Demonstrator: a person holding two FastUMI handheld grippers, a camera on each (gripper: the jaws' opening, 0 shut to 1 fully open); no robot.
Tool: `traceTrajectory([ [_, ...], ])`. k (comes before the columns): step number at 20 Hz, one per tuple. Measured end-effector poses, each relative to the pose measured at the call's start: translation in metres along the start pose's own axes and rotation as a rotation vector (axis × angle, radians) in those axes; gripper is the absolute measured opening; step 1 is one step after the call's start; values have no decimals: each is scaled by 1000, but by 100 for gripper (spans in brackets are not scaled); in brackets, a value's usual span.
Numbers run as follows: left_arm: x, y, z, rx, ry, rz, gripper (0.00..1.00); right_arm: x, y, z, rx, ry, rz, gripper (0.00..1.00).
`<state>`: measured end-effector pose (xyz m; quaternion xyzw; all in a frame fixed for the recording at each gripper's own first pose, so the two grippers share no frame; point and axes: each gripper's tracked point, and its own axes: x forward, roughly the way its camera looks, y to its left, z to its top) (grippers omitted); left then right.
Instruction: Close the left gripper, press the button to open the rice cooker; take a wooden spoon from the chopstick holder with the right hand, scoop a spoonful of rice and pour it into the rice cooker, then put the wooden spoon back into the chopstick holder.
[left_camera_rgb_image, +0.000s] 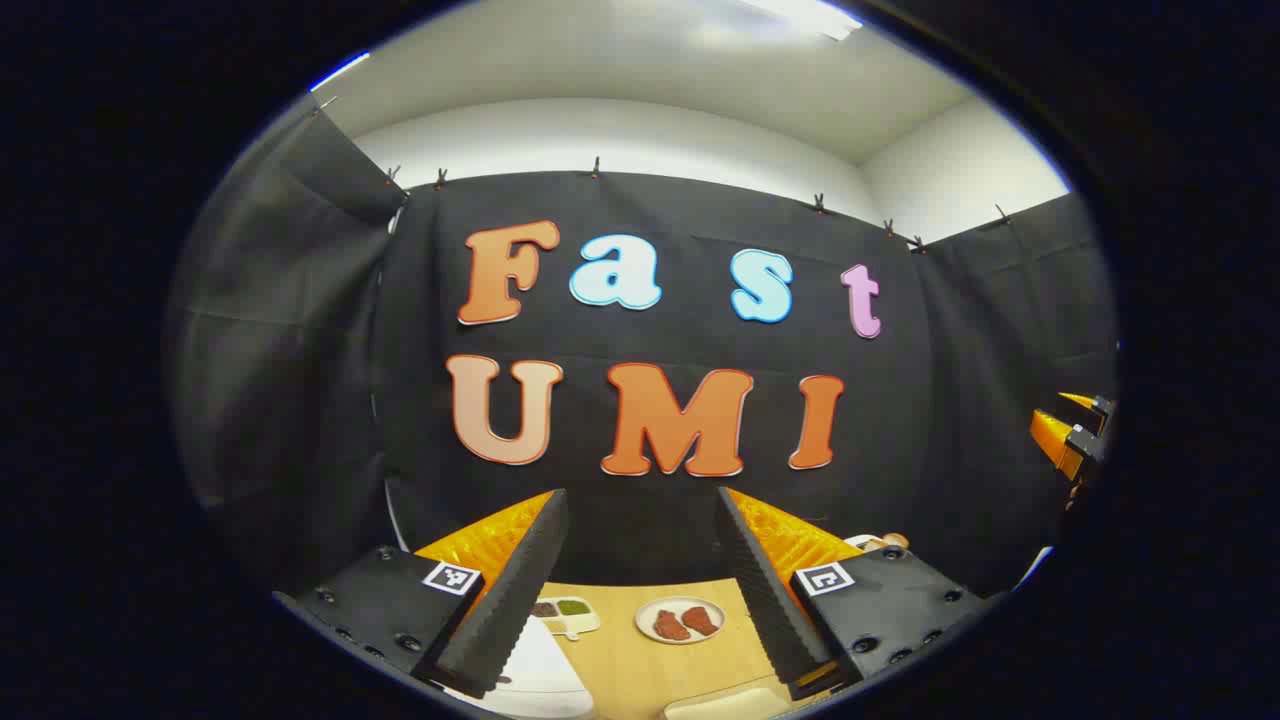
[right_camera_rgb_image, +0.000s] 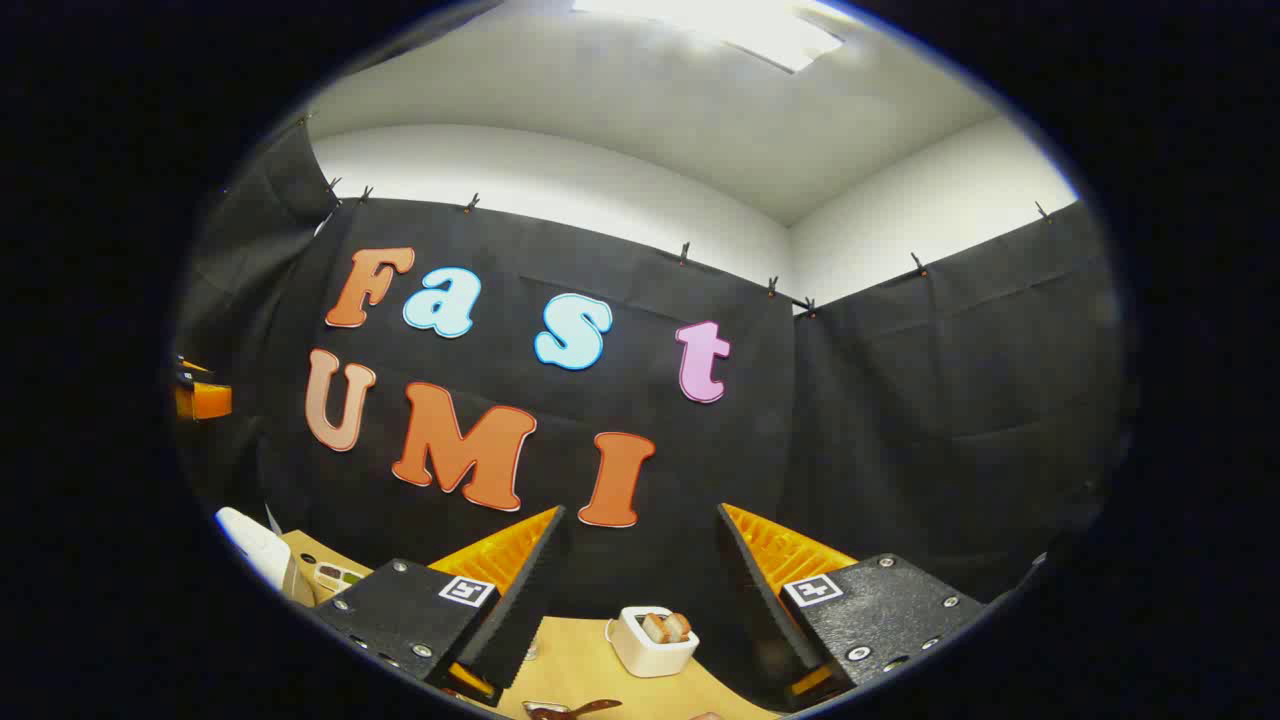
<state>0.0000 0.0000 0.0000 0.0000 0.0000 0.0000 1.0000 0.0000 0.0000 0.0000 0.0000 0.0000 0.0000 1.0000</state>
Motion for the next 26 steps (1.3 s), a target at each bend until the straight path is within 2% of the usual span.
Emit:
traceTrajectory([
  [5, -19, 14, 15, 29, -49, 122, 99, 24, -4, -1, 55, -34, 70, 90],
  [7, -23, 14, 11, 33, -48, 147, 98, 30, -4, -7, 52, -37, 94, 94],
  [8, -23, 13, 10, 26, -45, 152, 97, 33, -7, -9, 43, -40, 96, 97],
  [12, -22, 14, 4, 16, -13, 169, 99, 33, -4, -20, 84, -30, 119, 95],
  [14, -23, 12, 5, 22, -11, 165, 99, 35, -10, -25, 92, -20, 106, 95],
  [23, -30, 16, 12, 65, -38, 173, 100, 22, -14, -40, 73, 23, 109, 95],
  [24, -31, 17, 13, 69, -42, 175, 97, 22, -14, -41, 72, 27, 109, 95],
  [26, -28, 17, 13, 69, -46, 173, 99, 20, -15, -41, 74, 32, 110, 95],
])
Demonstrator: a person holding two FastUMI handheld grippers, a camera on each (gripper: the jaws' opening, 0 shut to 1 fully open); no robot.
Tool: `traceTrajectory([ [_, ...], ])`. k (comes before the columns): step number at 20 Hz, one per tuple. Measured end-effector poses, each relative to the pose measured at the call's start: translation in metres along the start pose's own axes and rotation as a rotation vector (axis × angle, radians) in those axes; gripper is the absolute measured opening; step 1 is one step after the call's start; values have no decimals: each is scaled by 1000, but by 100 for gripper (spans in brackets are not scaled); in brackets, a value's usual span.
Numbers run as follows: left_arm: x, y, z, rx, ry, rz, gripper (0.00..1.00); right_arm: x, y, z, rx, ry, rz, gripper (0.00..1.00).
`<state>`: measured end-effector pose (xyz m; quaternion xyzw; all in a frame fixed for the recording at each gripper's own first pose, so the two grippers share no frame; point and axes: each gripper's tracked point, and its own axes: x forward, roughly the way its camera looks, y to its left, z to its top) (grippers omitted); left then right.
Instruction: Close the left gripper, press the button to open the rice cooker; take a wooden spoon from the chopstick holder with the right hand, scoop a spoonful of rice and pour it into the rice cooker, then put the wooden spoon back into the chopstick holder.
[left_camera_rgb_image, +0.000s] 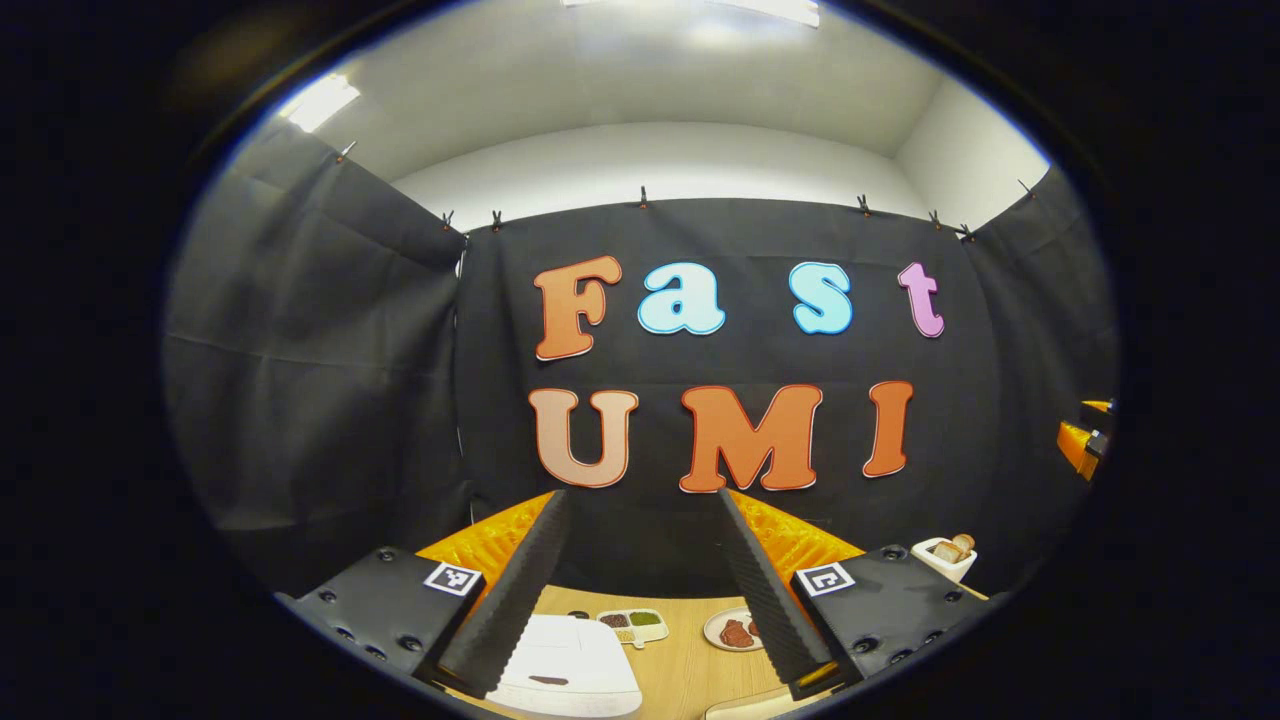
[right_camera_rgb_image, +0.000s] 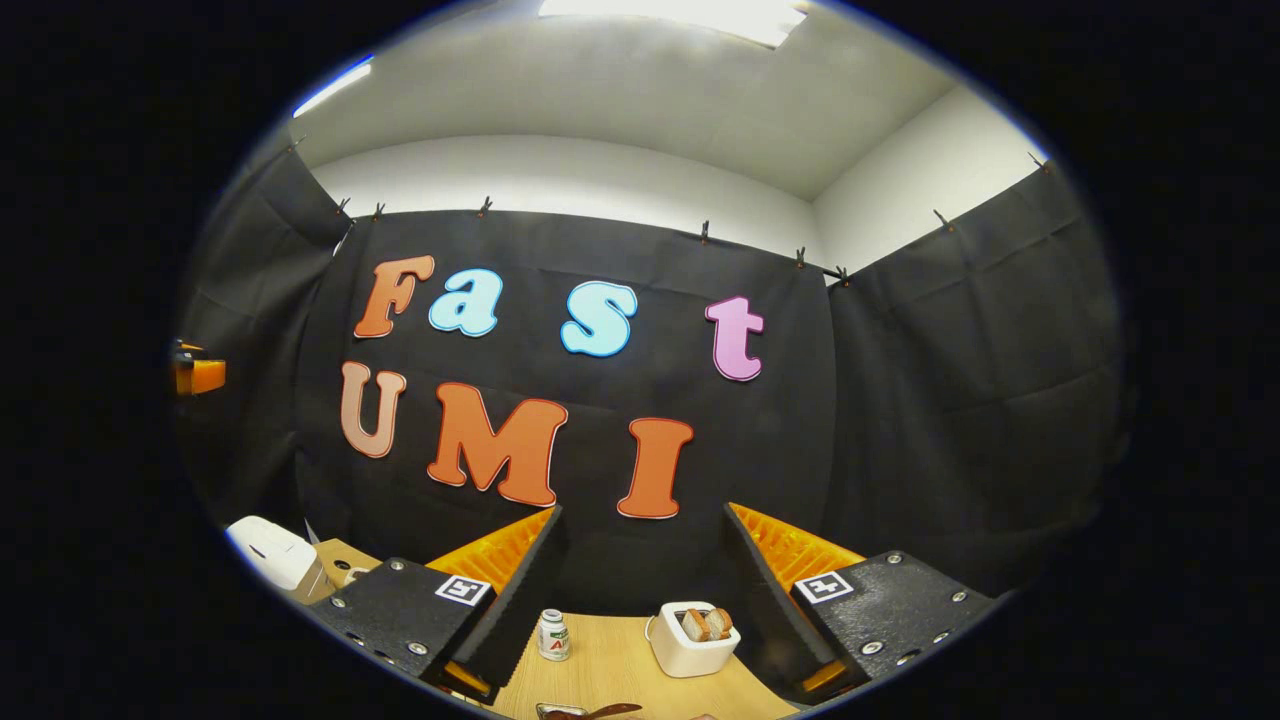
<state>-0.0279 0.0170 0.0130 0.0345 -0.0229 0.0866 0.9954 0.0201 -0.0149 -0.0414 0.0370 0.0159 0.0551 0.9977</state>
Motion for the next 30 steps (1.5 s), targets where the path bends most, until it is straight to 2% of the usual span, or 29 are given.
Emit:
traceTrajectory([
  [5, 4, 18, -14, -28, 31, 52, 21, -5, -5, -8, -2, 20, -16, 97],
  [6, 3, 22, -19, -30, 46, 58, 5, -6, -5, -11, 1, 28, -17, 95],
  [8, 5, 32, -29, -15, 83, 78, 7, -6, -8, -15, 9, 40, -22, 97],
  [10, 9, 49, -44, 3, 140, 127, 7, -7, -8, -18, 16, 50, -26, 95],
  [17, 23, 83, -122, -70, 415, 182, 7, -11, -15, -39, 4, 97, -52, 95],
  [25, 22, 99, -223, -236, 753, 180, 6, -21, -22, -63, -11, 161, -99, 95],
  [30, 7, 100, -289, -379, 974, 169, 6, -27, -24, -82, -22, 219, -130, 95],
])
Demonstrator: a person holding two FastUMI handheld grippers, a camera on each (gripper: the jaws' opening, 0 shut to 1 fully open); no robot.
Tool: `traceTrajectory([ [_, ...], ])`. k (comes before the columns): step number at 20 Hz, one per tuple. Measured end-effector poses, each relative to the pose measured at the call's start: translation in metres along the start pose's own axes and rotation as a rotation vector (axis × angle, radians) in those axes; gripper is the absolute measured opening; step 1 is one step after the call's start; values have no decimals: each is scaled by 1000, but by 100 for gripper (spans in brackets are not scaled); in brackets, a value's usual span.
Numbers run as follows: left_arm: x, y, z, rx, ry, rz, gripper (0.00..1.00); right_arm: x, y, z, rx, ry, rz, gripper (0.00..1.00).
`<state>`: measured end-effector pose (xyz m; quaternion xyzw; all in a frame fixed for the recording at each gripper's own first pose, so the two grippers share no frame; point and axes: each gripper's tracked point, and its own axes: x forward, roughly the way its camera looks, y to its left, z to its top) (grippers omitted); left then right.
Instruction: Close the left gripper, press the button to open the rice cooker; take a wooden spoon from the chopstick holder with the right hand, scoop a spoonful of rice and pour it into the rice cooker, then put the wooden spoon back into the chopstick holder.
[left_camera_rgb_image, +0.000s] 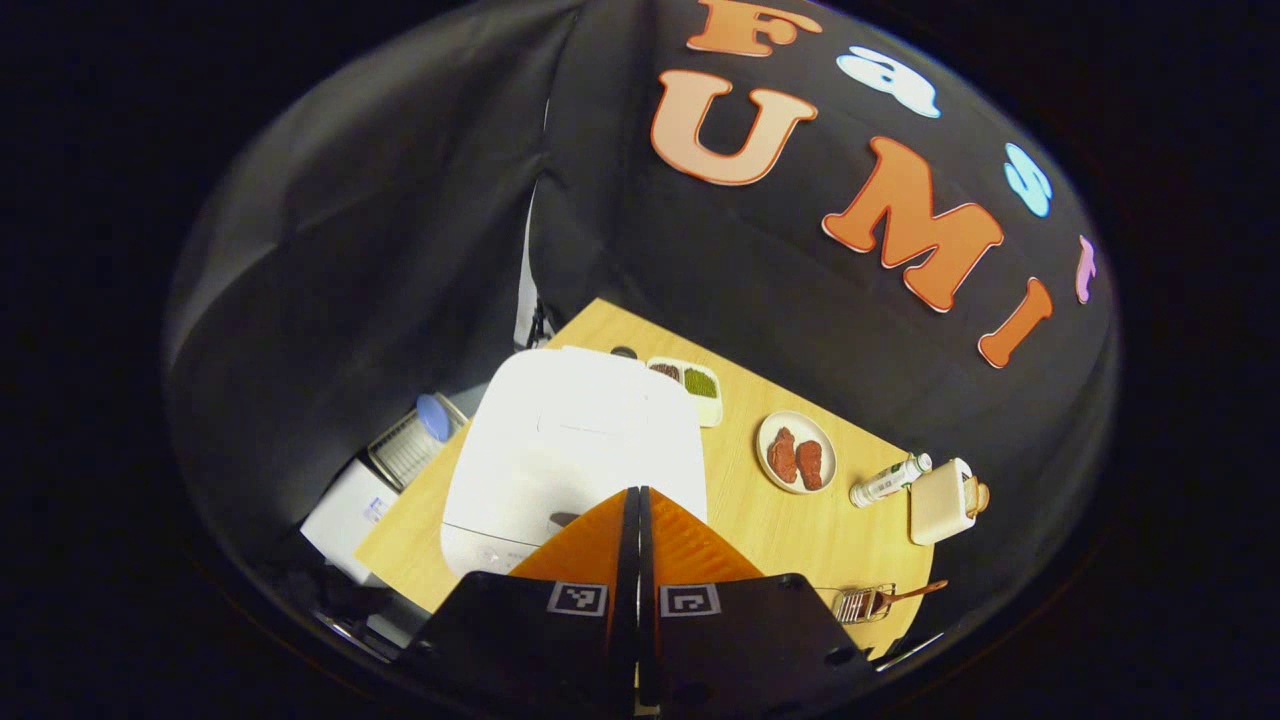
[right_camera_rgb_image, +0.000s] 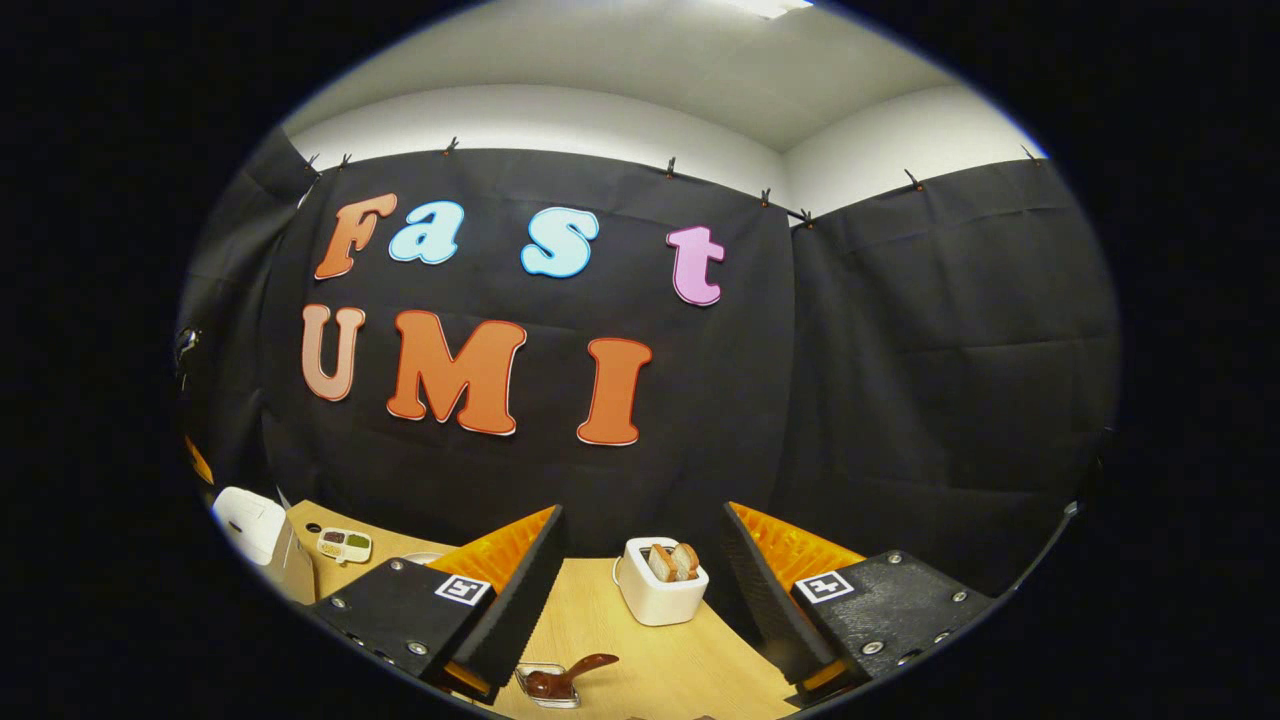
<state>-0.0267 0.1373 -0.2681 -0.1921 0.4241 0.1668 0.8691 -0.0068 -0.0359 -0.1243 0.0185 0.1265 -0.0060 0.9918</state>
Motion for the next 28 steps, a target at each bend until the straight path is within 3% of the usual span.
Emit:
traceTrajectory([
  [7, 38, 24, -31, -54, 149, 12, 6, -2, 3, -17, -22, 44, -13, 95],
  [15, 67, 43, -61, -46, 247, 69, 6, -4, 3, -28, -18, 71, -24, 95],
  [19, 71, 45, -55, -51, 225, 82, 2, -4, 4, -33, -16, 85, -19, 95],
  [20, 70, 46, -57, -47, 230, 83, 6, -3, 4, -35, -15, 89, -17, 95],
  [28, 76, 46, -57, -68, 199, 81, 6, -1, 6, -49, 2, 110, 12, 95],
])
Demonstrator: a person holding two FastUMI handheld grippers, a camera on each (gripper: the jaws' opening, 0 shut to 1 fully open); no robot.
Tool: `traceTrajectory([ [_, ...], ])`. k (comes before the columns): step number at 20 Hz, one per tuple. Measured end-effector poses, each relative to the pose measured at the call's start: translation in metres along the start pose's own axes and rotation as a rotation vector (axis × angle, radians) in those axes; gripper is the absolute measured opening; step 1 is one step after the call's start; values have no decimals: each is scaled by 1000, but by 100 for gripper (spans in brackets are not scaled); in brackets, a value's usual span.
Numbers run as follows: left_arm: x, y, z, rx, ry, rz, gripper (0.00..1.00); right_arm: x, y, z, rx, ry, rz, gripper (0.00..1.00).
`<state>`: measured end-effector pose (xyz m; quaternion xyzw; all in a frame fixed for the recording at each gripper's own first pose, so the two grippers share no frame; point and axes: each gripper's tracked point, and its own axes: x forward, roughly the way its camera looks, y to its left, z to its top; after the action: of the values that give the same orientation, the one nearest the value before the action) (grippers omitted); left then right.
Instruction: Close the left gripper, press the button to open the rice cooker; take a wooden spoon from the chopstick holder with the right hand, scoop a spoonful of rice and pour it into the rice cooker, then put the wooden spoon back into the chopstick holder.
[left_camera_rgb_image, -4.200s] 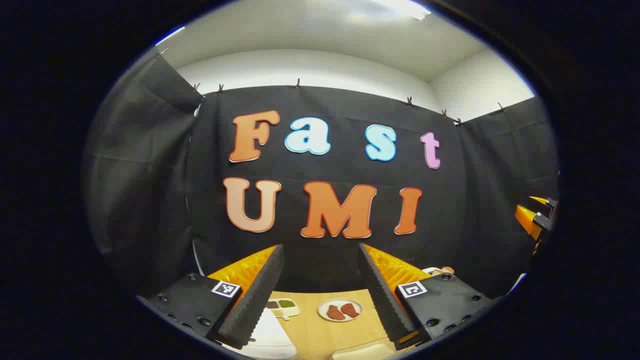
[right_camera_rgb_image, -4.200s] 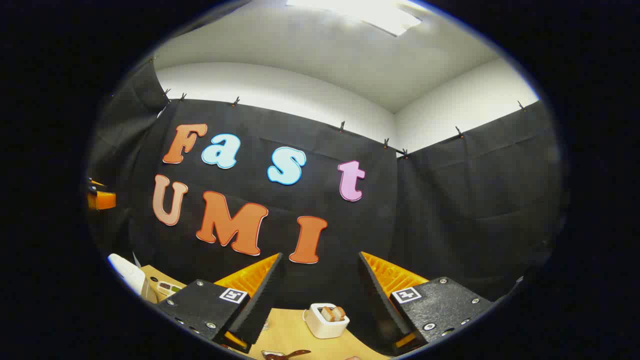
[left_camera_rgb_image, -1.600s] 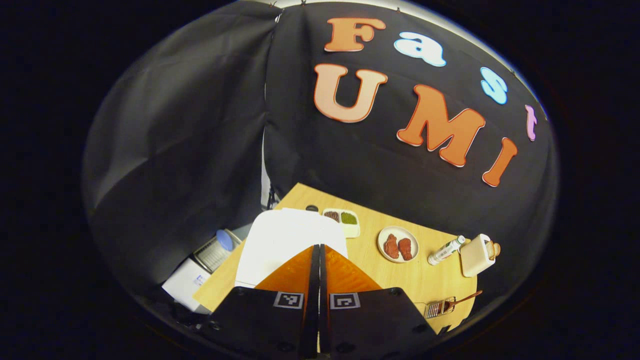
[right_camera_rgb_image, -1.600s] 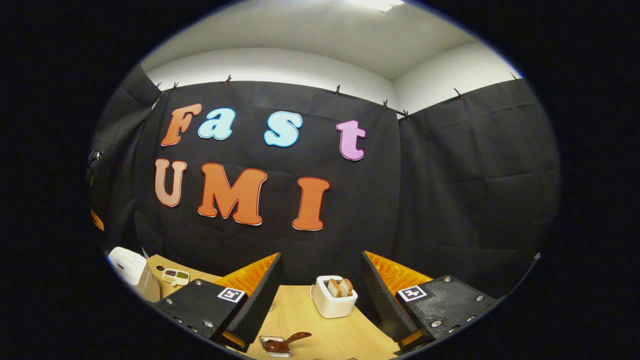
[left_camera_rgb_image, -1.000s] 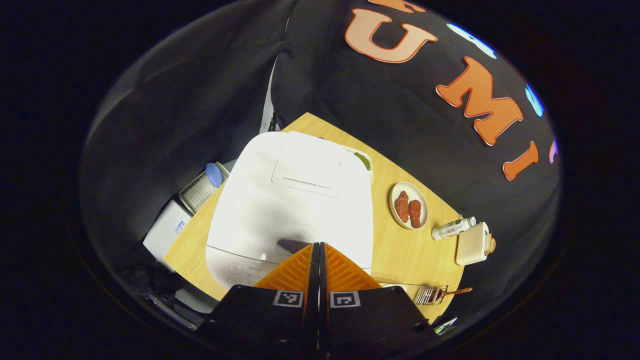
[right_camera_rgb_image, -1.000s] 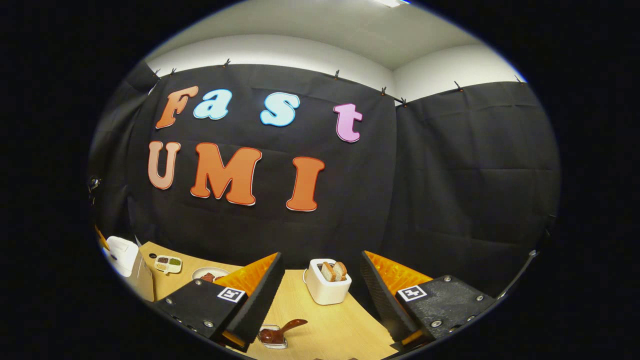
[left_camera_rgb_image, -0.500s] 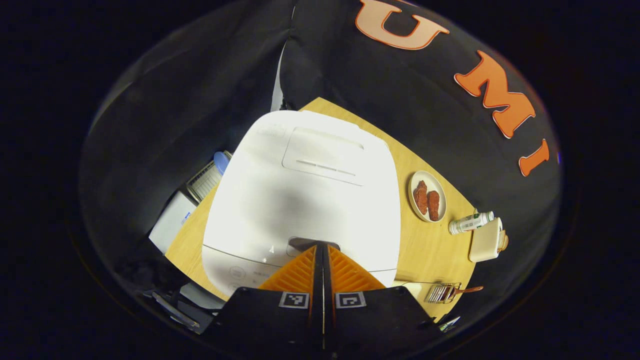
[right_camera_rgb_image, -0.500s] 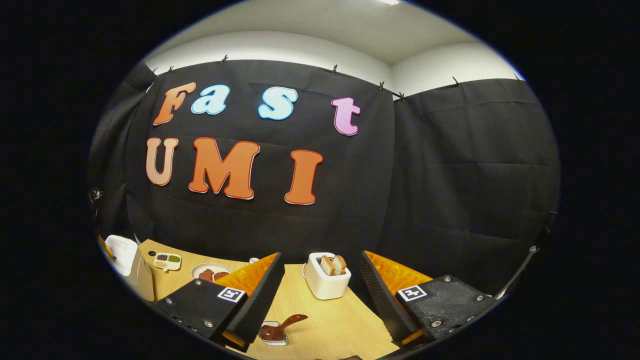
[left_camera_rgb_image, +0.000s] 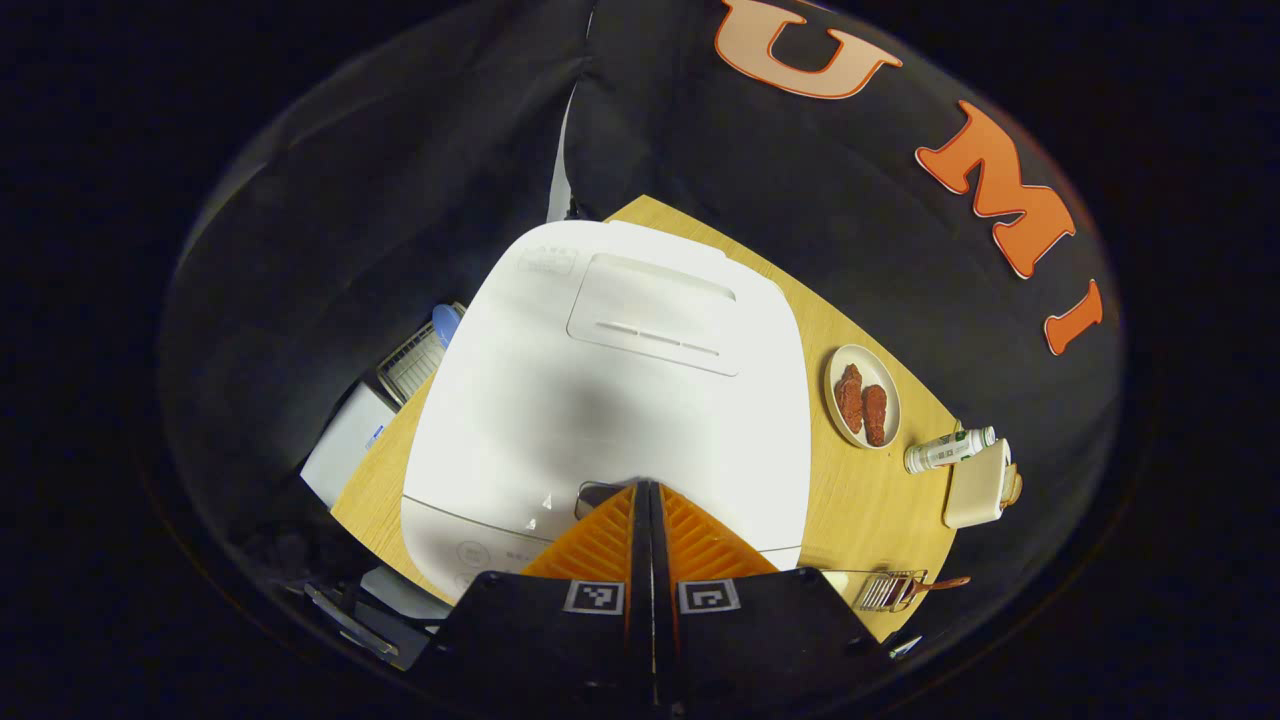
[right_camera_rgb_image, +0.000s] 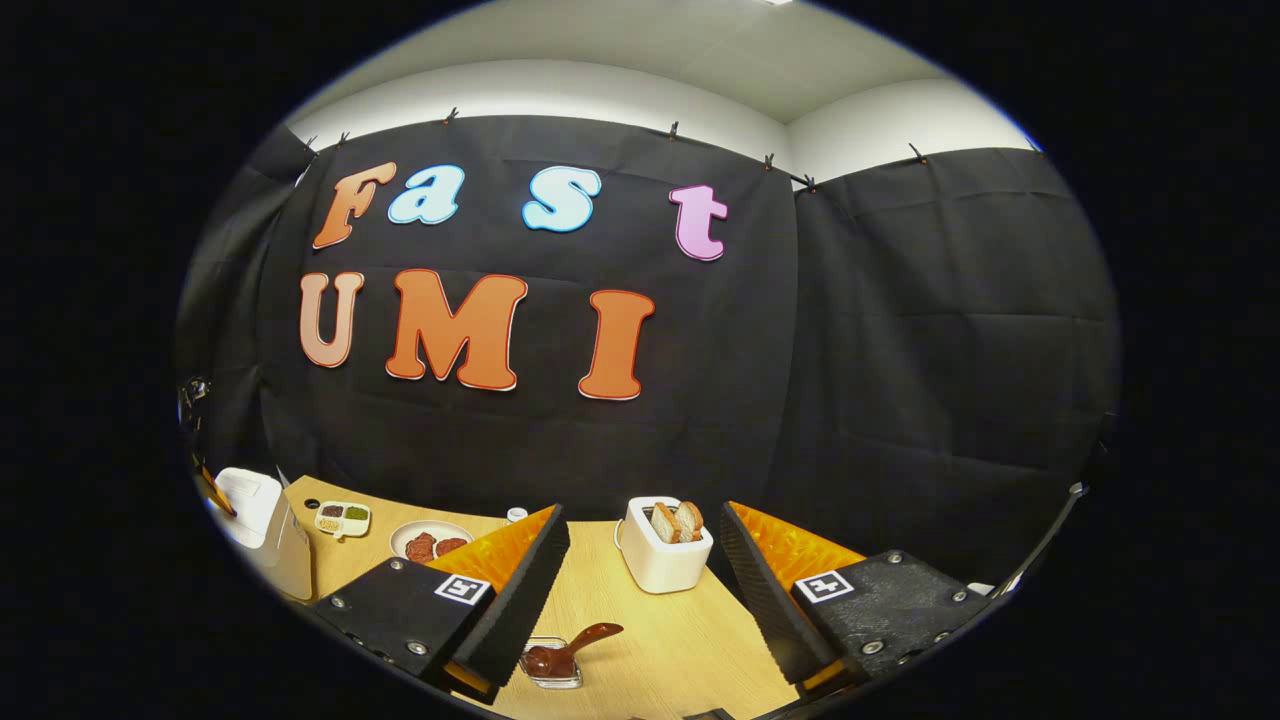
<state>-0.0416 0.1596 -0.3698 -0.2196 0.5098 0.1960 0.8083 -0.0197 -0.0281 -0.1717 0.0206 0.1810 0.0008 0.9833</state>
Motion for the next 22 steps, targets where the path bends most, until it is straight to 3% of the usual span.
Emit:
traceTrajectory([
  [3, -21, -6, 15, 2, -107, -15, 6, 2, -5, -8, 4, 17, 0, 95],
  [9, -97, -22, 68, 185, -480, 39, 6, 14, 2, -38, 16, 89, 46, 95],
  [17, -160, -41, 69, 235, -724, 50, 6, 35, 21, -91, 26, 204, 141, 95],
  [22, -198, -37, 62, 266, -834, 141, 8, 49, 30, -136, 100, 302, 192, 95],
])
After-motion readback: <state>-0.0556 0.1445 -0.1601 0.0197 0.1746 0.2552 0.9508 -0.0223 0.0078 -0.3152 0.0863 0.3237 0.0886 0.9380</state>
